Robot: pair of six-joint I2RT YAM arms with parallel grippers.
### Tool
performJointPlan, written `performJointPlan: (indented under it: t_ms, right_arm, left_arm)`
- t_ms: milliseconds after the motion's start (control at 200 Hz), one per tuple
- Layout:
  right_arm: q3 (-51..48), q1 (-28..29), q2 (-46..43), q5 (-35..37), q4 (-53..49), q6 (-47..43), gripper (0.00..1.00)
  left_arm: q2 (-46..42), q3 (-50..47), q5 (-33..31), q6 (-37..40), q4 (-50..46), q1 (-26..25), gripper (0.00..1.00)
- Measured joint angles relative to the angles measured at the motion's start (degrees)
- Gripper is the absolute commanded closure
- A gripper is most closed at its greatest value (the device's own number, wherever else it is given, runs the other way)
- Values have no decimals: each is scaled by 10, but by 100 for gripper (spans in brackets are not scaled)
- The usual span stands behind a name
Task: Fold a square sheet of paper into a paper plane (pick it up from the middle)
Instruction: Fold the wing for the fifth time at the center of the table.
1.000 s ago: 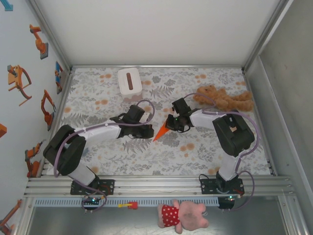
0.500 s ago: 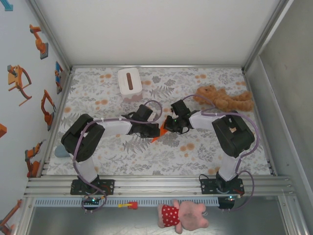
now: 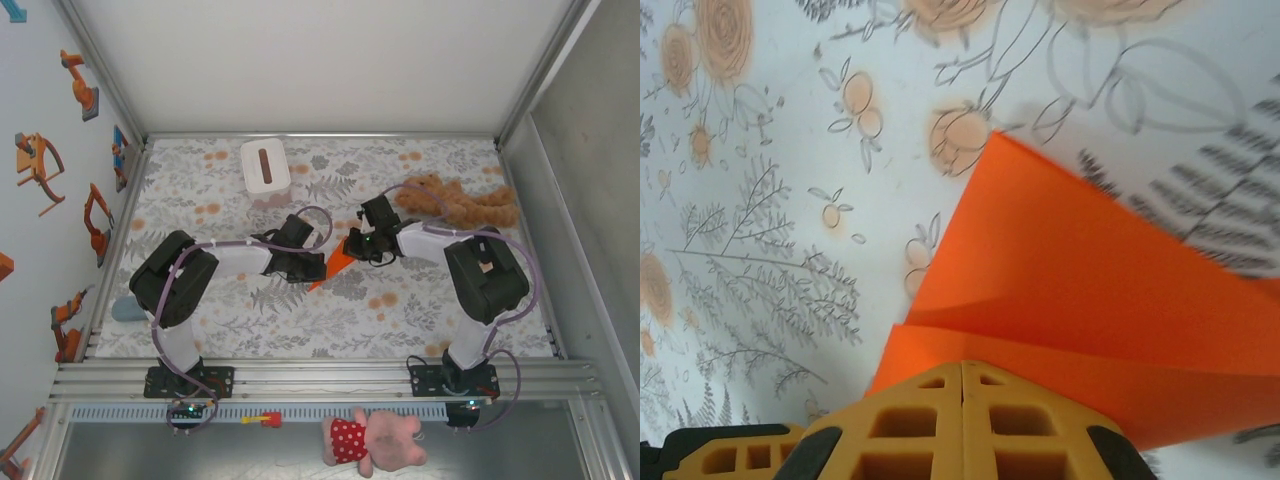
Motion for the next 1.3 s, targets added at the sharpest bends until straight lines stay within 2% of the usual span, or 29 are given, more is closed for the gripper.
performJointPlan:
  t_ms: [551,726,856,1092,1297]
  right_arm:
    - [9,-11,31,2,-10,-19,99]
    - [9,-11,31,2,-9,-19,99]
    - [8,-11,31,1,-7,-19,99]
    - [4,-12,31,-2,4,-19,99]
    - [4,-12,26,-6,3,-21,99]
  left_arm:
    - [-4,1,14,-10,11,0,99]
    - [-6,29,9,-23,16,0,98]
    - [7,56,-2,-38,29,0,100]
    - [49,55,-15,-72,38,0,100]
    - [51,55,-21,-80,35,0,100]
